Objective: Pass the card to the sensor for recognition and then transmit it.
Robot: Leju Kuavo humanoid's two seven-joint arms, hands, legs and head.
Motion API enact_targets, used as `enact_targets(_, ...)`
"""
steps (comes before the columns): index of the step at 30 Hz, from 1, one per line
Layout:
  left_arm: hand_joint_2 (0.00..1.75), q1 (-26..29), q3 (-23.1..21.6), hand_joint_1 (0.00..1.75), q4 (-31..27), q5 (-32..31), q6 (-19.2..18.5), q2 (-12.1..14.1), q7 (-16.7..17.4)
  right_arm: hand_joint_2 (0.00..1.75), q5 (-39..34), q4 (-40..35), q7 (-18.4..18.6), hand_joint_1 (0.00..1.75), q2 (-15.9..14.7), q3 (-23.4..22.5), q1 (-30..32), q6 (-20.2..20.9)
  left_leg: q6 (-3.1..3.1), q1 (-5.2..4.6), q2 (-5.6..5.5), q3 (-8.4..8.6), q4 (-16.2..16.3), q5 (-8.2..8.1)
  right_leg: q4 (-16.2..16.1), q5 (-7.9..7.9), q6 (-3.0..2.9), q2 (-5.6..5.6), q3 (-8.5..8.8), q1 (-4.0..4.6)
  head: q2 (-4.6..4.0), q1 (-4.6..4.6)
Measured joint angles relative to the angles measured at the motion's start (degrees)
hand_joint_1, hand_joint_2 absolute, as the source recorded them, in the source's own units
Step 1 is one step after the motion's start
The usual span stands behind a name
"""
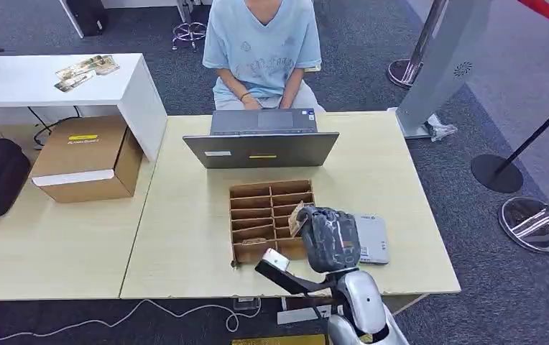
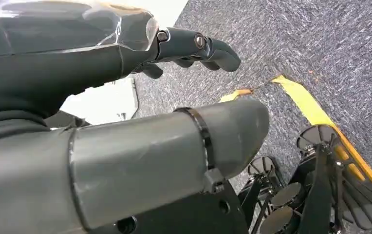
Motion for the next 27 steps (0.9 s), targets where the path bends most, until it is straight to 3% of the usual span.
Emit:
enact_targets(7,0.0,-0.1,0.0,0.0,0.0,0.7,-0.2,0.0,-0.4,1.75,-1.6,-0.3,-1.1,1.75,-0.1,0.0,-0.1,-1.2,0.0,0.0,0.0,-0.01,0.0,0.0,0.0,0.0,0.0,0.0,0.0,0.0,0.0,0.0)
enact_targets(14,0.0,-0.1,0.0,0.0,0.0,1.2,-0.4,0.0,-0.8,1.75,-8.1,-2.0,-4.9,1.75,-0.3,-0.1,-1.4,-3.6,0.0,0.0,0.0,-0.01,0.0,0.0,0.0,0.0,0.0,0.0,0.0,0.0,0.0,0.02)
enact_targets(27,0.0,-0.5,0.0,0.0,0.0,1.3,1.4,-0.2,-0.7,1.75,-21.4,-1.8,-10.9,1.75,-0.5,-0.7,-11.2,-3.7,0.02,0.0,0.01,-0.02,0.0,0.02,0.0,0.05,-0.03,0.01,0.01,0.0,0.0,0.0)
